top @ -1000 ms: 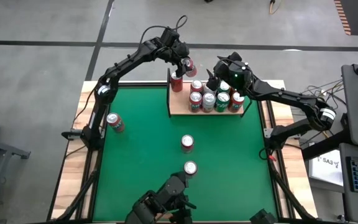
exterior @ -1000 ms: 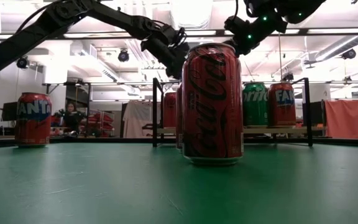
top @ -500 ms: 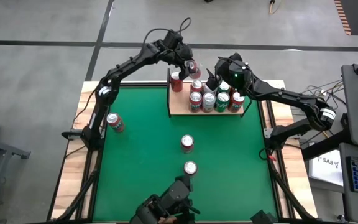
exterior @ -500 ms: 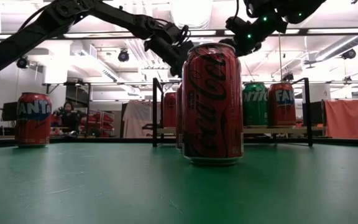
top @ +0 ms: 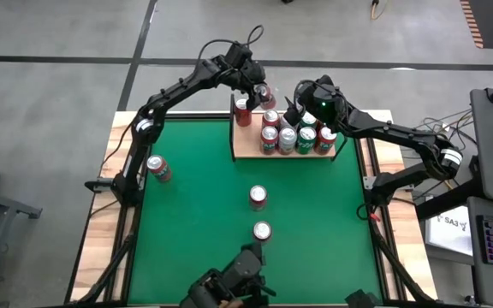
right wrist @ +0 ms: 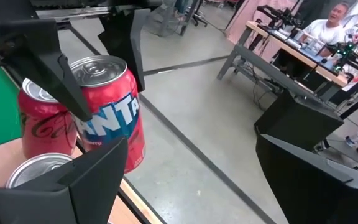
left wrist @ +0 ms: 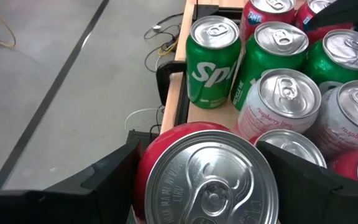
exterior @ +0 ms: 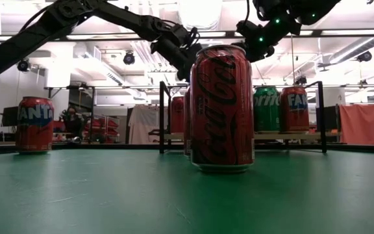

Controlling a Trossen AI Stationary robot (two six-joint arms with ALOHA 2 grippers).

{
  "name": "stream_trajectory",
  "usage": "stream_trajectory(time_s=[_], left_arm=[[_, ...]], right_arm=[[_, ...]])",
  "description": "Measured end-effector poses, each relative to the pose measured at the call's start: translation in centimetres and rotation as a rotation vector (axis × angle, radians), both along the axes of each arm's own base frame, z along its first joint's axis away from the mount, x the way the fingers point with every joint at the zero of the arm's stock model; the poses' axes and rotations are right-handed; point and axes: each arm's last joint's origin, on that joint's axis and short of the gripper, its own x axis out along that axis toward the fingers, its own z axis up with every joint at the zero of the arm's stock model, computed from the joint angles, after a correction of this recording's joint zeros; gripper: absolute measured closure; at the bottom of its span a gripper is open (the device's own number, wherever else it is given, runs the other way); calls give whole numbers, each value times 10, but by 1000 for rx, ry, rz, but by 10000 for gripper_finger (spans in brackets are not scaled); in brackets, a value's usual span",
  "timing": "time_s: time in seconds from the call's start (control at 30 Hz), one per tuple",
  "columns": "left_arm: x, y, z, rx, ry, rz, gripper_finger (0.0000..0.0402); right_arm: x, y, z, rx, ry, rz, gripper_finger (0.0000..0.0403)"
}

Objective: Place canned beverage on shelf
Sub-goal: Put the red soda can on the shelf aligned with the other red soda can

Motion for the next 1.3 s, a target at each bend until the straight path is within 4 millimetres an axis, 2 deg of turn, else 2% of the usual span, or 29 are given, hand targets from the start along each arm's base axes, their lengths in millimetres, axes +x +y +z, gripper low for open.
stream_trajectory(time_s=[1.3], left_arm=[[2,-15,-11,-89,95,-15,121]], right_arm=[[-1,1,-5,43,23,-5,60]])
